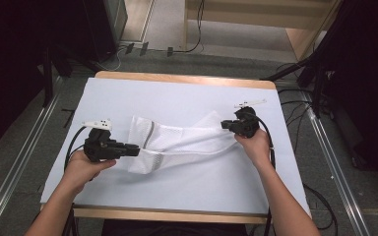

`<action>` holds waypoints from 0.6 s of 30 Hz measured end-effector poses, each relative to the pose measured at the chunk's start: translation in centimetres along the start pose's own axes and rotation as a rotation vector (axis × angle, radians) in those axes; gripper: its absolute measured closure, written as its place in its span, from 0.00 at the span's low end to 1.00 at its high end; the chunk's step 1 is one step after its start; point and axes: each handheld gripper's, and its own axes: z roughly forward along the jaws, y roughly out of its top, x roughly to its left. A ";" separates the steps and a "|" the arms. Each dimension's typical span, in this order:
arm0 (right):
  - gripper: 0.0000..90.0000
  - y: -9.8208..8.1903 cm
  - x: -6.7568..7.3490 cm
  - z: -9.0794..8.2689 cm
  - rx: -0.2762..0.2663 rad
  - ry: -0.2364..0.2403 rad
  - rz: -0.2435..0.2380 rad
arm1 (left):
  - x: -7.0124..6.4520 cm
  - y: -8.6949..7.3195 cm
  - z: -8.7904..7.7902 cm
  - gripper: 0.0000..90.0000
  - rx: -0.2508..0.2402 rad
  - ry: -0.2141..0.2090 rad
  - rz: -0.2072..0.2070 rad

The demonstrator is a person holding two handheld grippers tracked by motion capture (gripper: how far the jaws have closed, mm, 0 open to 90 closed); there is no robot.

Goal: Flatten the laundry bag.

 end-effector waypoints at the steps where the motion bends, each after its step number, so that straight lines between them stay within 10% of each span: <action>1: 0.92 0.0 -0.1 -0.1 0.001 -0.001 0.000 | 0.1 0.0 -0.2 0.82 -0.006 -0.007 0.004; 18: 0.87 -1.1 -1.4 -0.8 -0.003 -0.033 0.032 | 3.2 4.0 -0.7 0.67 0.004 0.146 -0.027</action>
